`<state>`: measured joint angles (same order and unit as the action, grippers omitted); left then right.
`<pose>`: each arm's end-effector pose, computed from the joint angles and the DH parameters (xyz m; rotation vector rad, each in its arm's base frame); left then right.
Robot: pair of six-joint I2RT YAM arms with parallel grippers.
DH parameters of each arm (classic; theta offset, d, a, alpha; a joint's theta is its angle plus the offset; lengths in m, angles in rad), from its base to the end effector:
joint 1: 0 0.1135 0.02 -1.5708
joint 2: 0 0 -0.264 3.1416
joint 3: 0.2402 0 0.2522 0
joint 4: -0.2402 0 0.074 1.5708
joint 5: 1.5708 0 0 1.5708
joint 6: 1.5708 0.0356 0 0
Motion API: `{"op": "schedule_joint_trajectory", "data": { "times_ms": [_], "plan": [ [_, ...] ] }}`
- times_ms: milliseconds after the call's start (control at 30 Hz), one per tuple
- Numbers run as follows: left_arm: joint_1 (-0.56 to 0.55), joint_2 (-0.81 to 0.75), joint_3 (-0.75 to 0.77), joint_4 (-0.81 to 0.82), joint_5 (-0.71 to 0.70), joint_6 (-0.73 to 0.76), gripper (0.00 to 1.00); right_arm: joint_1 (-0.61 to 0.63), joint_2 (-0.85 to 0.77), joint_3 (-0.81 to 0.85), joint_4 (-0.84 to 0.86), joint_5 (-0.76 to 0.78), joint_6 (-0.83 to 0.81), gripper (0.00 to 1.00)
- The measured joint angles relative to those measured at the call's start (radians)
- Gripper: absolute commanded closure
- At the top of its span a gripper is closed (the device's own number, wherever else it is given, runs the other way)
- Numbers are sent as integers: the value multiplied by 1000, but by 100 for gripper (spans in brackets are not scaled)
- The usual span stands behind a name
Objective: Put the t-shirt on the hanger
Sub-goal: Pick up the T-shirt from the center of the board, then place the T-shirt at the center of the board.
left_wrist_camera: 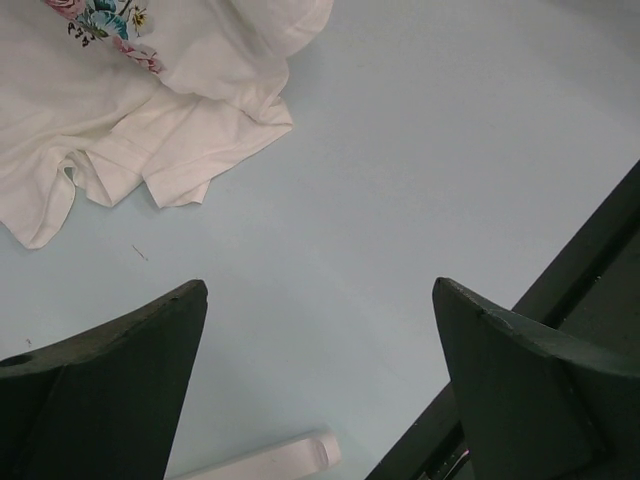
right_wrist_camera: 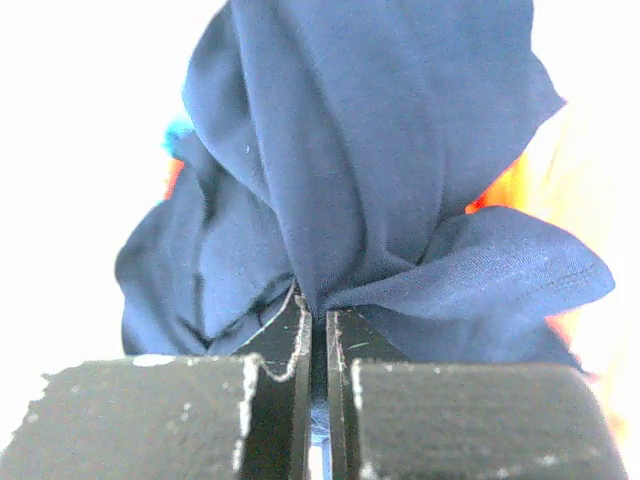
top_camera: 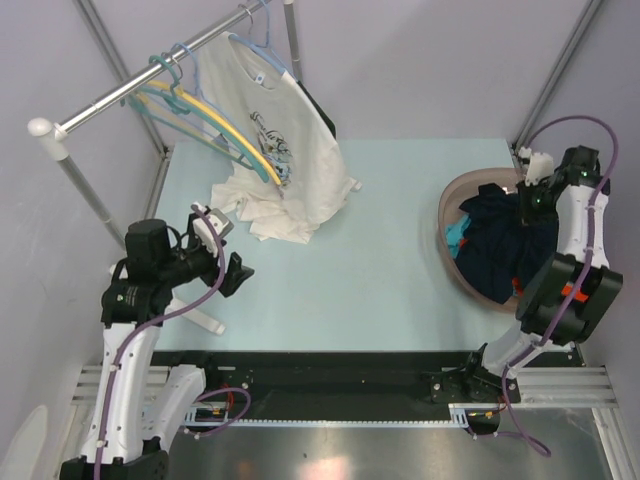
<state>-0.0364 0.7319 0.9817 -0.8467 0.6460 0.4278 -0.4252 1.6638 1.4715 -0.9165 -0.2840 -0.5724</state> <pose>0.1300 -0.0262 0.3510 0.8194 1.8982 -0.4588 0.3181 -0.1331 0.2916 -0.2787 2.5901 0.0339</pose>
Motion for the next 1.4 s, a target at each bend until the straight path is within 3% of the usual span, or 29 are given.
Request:
{"op": "schedule_joint_trajectory", "data": {
  "times_ms": [367, 600, 633, 667, 767, 800, 900, 1100, 1267, 1400],
  "plan": [
    [-1, -19, 0, 18, 11, -17, 0, 186, -270, 420, -93, -298, 65, 100],
    [-1, -19, 0, 37, 13, -31, 0, 475, -327, 505, -88, -459, 150, 100],
    [-1, -19, 0, 37, 13, -31, 0, 521, -328, 502, -87, -473, 153, 79],
    [-1, -19, 0, 36, 14, -30, 0, 554, -329, 488, -80, -481, 153, 68],
    [-1, -31, -7, 37, 23, -17, 0, 653, -355, 336, -29, -433, 153, 66],
    [-1, -37, -15, 37, 27, -9, 0, 667, -356, 283, -15, -408, 154, 53],
    [-2, -58, -51, 19, 41, 38, 0, 662, -312, 114, 27, -320, 187, 30],
    [-8, -62, -92, -43, 39, 155, 0, 724, -244, -200, 50, -184, 215, 28],
    [-24, -58, -132, -72, 70, 291, 0, 876, -293, -290, 53, -222, 229, 28],
    [-98, -44, -177, -69, 67, 368, 0, 1010, -328, -414, 79, -237, 263, 30]
  ]
}}
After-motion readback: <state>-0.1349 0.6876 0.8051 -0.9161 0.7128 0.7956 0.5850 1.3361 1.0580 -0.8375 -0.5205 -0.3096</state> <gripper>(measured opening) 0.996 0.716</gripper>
